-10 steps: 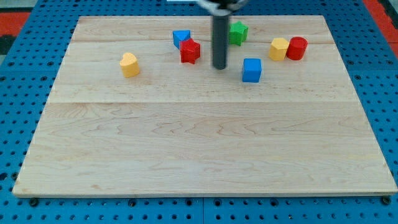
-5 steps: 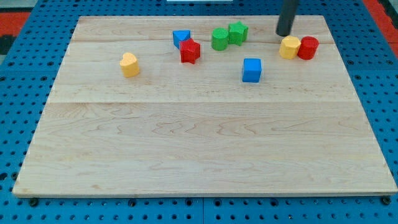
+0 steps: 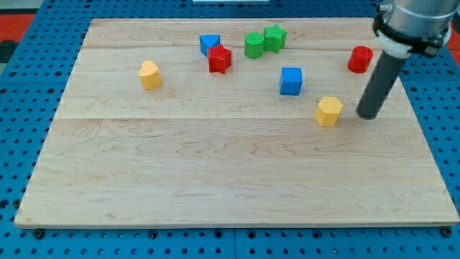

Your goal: Keep the yellow hexagon below the yellow heart

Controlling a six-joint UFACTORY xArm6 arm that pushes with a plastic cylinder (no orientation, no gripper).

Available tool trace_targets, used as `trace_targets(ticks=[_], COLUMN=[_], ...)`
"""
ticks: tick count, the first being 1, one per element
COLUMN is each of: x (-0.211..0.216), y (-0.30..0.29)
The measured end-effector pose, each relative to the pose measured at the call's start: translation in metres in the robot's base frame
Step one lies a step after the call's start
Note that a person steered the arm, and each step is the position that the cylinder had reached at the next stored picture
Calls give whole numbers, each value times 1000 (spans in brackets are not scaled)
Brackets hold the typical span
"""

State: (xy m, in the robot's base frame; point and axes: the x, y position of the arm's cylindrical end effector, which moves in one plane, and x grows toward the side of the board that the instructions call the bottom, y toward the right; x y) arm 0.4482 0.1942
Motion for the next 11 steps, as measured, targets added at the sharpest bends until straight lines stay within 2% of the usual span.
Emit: trace_targets(ticks=[1,2,3,5,6,7,9,10,11], x=[-17,-39,-55,-71,-49,-41,-7,-26,-48], y=[-89,-147,-110,-248,-221,-298,-368,-419,-381])
